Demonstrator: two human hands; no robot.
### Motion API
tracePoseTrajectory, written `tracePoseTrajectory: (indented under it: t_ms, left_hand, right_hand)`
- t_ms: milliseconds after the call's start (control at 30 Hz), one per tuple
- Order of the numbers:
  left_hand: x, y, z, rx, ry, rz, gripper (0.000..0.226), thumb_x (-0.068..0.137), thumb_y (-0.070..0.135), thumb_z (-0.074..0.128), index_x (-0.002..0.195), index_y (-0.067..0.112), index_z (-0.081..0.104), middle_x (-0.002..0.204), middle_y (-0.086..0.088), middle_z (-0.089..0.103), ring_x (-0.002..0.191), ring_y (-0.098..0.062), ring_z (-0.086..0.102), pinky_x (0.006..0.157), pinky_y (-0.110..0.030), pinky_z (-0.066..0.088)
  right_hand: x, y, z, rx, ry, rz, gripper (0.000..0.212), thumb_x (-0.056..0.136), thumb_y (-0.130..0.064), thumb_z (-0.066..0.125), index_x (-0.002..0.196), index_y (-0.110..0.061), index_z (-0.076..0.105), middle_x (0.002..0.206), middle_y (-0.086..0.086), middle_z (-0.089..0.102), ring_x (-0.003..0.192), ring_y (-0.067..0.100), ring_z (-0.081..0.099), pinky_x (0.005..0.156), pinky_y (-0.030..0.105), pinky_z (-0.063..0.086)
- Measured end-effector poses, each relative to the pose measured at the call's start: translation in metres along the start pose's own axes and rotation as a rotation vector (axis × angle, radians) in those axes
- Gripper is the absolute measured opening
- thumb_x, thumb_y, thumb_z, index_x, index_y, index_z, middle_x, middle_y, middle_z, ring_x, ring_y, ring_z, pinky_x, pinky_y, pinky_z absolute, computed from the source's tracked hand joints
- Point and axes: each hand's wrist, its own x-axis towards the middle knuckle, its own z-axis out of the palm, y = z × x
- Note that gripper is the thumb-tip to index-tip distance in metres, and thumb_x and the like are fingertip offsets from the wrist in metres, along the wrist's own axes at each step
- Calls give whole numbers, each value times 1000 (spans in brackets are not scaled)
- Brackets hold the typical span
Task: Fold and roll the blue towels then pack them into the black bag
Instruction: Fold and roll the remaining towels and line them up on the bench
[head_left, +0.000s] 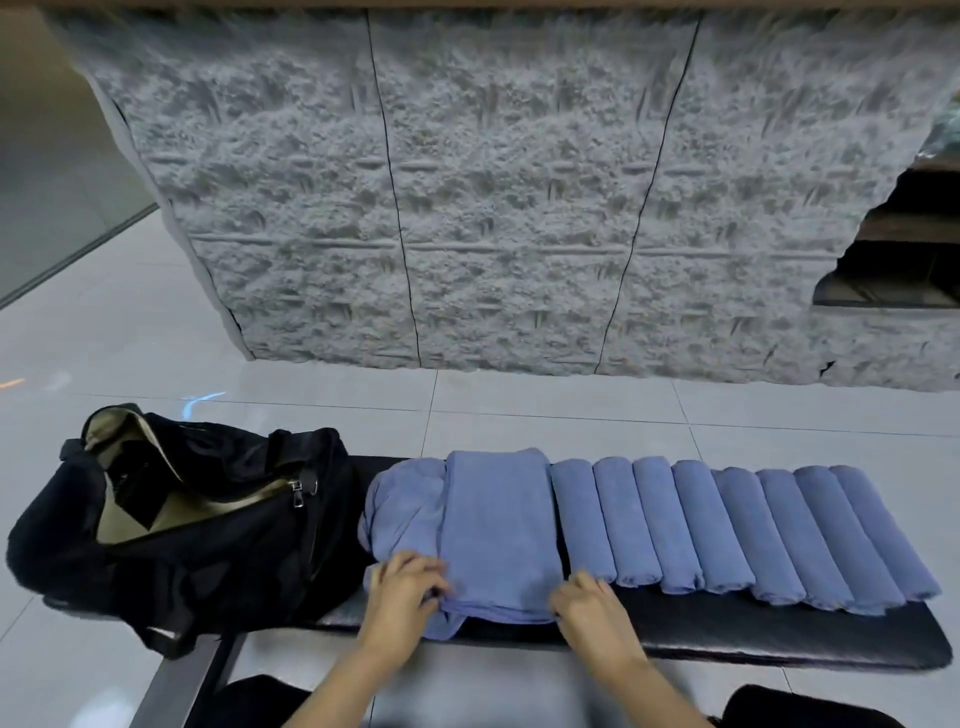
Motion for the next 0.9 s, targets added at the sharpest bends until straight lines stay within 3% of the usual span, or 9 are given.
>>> tracePoseTrajectory:
  t_ms: [100,167,233,267,333,433,567,733,900]
  left_hand:
    - [16,9,-10,111,29,67,59,60,6,62,106,43,56,132,13,50,120,-26,45,96,-24,25]
    - [33,15,-24,188,-115,-142,80,74,26,65,143,39,26,157,-2,7,140,-38,9,113,-44,15]
    - [48,10,-28,214,-338,-344,108,73,44,70,147,40,-9,153,-7,-28,140,-48,-10,113,-55,10]
    - [54,5,-27,218,-389,-379,114,73,45,72,146,40,-14,151,-9,-34,138,-51,-10,112,-56,14]
    - [64,-2,-25,186,-450,-417,112,72,40,75,147,39,-8,153,-12,-25,139,-50,-5,109,-51,23]
    - [73,-11,-23,158,-446,-433,96,73,28,73,147,36,13,150,-13,12,137,-42,18,107,-42,33]
    - [72,-8,-28,63,-232,-428,53,85,14,57,134,21,39,130,-11,49,113,-30,52,84,-33,45]
    - [66,25,-78,356,213,-390,52,80,-4,50,126,18,44,115,-12,50,100,-30,48,63,-34,32]
    - [62,46,-134,188,540,-237,53,73,-5,56,120,19,52,106,-12,54,92,-36,49,62,-38,35]
  right_hand:
    - [3,-5,10,-82,50,-49,42,18,-7,81,48,-20,55,54,-5,50,69,16,36,60,28,25]
    - [5,-8,11,-106,66,-64,40,23,-8,81,54,-19,58,61,-5,54,68,18,45,63,29,25]
    - [6,-9,15,-111,94,-66,41,25,-8,81,57,-19,58,64,-5,55,67,19,50,65,28,25]
    - [5,-9,15,-106,105,-59,41,26,-8,81,58,-20,58,66,-5,55,67,19,50,65,28,26]
    - [4,-9,19,-94,122,-46,42,28,-8,82,61,-20,59,68,-5,56,69,19,50,65,29,27]
    - [1,-10,24,-89,109,-33,44,30,-10,84,65,-23,60,72,-8,57,71,17,50,65,28,28]
    - [-1,-10,26,-108,105,-11,45,33,-9,84,68,-25,61,74,-10,57,69,16,52,64,29,26]
    - [-3,-14,25,-124,84,15,45,34,-7,82,70,-26,61,74,-11,57,70,16,55,59,25,39]
    - [0,-24,1,-129,83,15,47,31,-14,81,73,-27,64,76,-12,60,76,17,55,62,27,46]
